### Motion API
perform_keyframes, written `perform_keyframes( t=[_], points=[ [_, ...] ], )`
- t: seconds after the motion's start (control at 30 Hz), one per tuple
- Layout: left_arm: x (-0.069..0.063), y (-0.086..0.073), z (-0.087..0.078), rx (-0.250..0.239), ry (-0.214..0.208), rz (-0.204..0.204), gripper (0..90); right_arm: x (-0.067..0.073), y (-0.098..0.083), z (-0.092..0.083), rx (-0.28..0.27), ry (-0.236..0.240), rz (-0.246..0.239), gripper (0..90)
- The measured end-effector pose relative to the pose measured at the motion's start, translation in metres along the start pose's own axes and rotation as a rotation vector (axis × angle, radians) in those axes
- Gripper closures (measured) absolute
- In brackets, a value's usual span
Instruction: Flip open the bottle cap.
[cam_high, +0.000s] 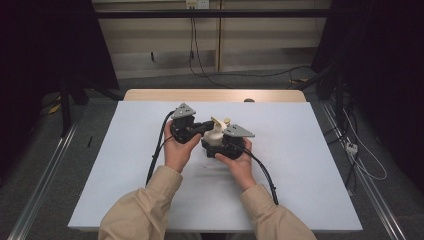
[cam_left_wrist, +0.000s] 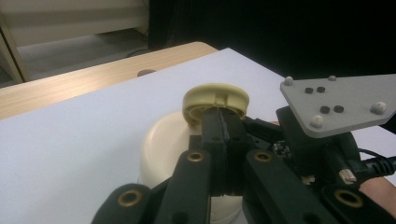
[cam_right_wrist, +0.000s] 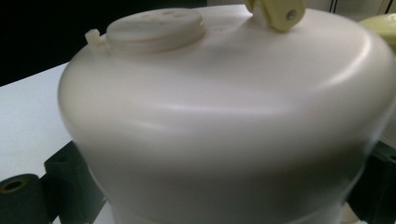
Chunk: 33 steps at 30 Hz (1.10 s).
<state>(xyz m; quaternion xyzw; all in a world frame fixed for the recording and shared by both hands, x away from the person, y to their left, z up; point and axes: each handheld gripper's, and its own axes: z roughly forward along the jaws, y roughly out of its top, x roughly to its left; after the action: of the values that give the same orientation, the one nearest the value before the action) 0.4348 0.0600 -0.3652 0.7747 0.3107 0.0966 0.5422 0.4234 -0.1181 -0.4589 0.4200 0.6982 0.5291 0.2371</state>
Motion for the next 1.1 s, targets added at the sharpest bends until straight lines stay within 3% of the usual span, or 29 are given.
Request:
perform_keyframes(
  t=[1.1],
  points=[
    [0.000,0.008,0.015,0.013,0.007,0.005,90.0,0.000,0.000,0.000,0.004,-0.002,0.006,5.2]
  ],
)
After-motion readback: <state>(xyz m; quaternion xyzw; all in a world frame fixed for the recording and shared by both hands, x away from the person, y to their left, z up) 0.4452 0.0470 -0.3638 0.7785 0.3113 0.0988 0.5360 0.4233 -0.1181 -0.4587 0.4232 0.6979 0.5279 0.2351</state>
